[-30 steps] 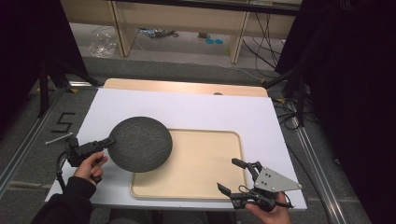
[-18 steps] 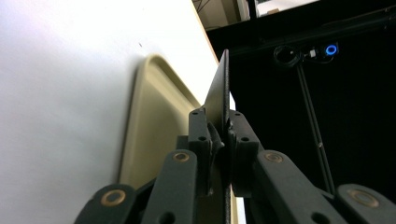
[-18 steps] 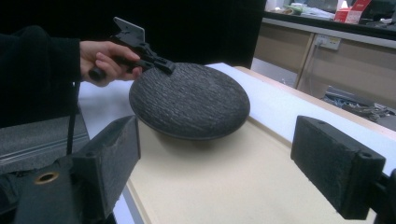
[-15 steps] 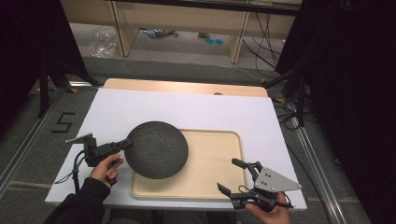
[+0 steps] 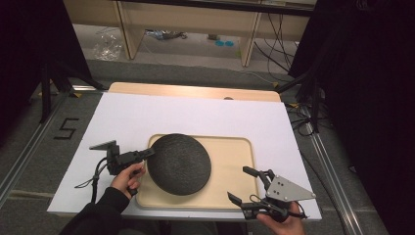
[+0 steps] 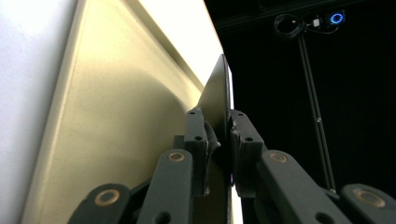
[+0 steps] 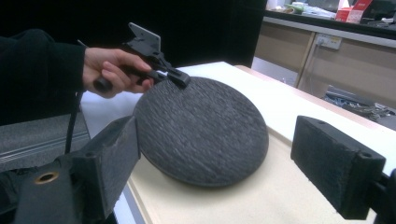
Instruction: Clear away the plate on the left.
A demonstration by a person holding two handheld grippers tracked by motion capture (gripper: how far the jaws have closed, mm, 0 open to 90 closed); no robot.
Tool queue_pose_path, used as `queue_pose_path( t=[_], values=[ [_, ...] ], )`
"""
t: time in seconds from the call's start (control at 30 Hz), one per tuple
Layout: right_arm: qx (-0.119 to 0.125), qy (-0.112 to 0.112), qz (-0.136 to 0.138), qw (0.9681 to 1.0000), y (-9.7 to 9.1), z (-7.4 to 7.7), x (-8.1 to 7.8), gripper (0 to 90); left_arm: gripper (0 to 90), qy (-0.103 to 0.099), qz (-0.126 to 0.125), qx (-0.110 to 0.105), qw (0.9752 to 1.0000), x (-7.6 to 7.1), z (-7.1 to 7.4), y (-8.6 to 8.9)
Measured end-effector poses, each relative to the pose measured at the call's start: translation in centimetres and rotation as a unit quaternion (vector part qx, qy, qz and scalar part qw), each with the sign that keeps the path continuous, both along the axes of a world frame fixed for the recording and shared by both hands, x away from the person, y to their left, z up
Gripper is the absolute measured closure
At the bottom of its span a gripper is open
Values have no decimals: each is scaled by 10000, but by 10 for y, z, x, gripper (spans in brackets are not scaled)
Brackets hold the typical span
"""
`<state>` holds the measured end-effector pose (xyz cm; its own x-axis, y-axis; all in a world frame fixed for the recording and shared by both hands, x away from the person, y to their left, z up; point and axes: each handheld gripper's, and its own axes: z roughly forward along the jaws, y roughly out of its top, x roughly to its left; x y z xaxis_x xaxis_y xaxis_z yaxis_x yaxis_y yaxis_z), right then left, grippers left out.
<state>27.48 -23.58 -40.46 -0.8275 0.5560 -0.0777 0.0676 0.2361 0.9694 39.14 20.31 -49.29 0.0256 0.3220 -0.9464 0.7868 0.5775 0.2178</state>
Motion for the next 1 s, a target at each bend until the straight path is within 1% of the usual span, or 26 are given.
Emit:
queue_pose_path(
  t=[0.03,0.07,0.1,0.13,0.17,0.2,0.27,0.3,0.33,0.4,0.43,0.47,0.5,0.53,0.57,0.6,0.63,0.67,0.7,0.73,0.77,0.8,0.9,0.97,1.0],
  values=[
    [12,-18,-14,10000,0,0,1,168,794,-1,-2,34,10000,1,-1,-2],
    [-4,-19,-34,10000,0,0,1,168,792,59,24,49,10000,1,-1,-3],
    [-10,-8,-1,10000,0,0,1,168,793,12,29,28,10000,1,-3,-4],
    [-17,14,-1,10000,0,0,0,168,792,13,-2,23,10000,2,-3,-4],
    [-7,-17,-8,10000,0,0,0,168,791,-6,-6,29,10000,2,-3,-6],
    [2,-16,-38,10000,0,0,1,168,792,73,29,34,10000,2,-2,-8],
    [-55,16,-22,10000,0,0,1,168,798,59,29,85,9999,3,-5,-11],
    [-68,32,-27,10000,0,-1,0,168,806,21,-51,170,9998,4,-6,-13],
    [-62,26,-26,10000,0,-1,0,168,816,113,-124,285,9995,4,-7,-15],
    [-15,-13,-27,10000,0,0,1,168,827,193,-267,382,9987,3,-9,-18],
    [-27,-3,-28,10000,0,0,0,168,830,158,-217,346,9990,3,-11,-20],
    [-32,5,-34,10000,0,-1,0,168,832,206,-251,422,9986,4,-12,-22],
    [-58,17,-22,10000,-1,0,1,168,834,249,-192,332,9990,4,-12,-24],
    [-25,18,-28,10000,0,0,1,169,833,253,-165,311,9991,5,-12,-25],
    [-21,-1,-21,10000,0,-1,1,169,832,168,-221,364,9990,6,-15,-24],
    [-26,20,-22,10000,0,-1,0,169,832,174,-254,425,9986,6,-15,-24],
    [-34,5,-24,10000,0,-1,0,169,833,172,-225,432,9987,6,-15,-25],
    [-30,8,-24,10000,0,0,1,169,835,219,-154,507,9984,7,-15,-26],
    [34,-4,11,10000,0,-1,2,169,837,316,-266,549,9976,7,-14,-26],
    [57,-21,19,10000,1,-1,2,169,839,317,-304,596,9973,7,-16,-25],
    [-46,20,5,10000,-1,0,1,169,838,305,-216,515,9980,7,-18,-27],
    [-28,0,-17,10000,0,-1,1,169,841,213,-272,559,9978,8,-20,-26],
    [-25,12,-20,10000,0,0,1,169,839,204,-253,516,9981,8,-20,-28],
    [-55,21,-10,10000,-1,-1,1,170,839,241,-312,573,9976,9,-19,-28],
    [-26,18,-18,10000,0,0,1,169,840,350,-293,575,9973,9,-19,-30]
  ],
)
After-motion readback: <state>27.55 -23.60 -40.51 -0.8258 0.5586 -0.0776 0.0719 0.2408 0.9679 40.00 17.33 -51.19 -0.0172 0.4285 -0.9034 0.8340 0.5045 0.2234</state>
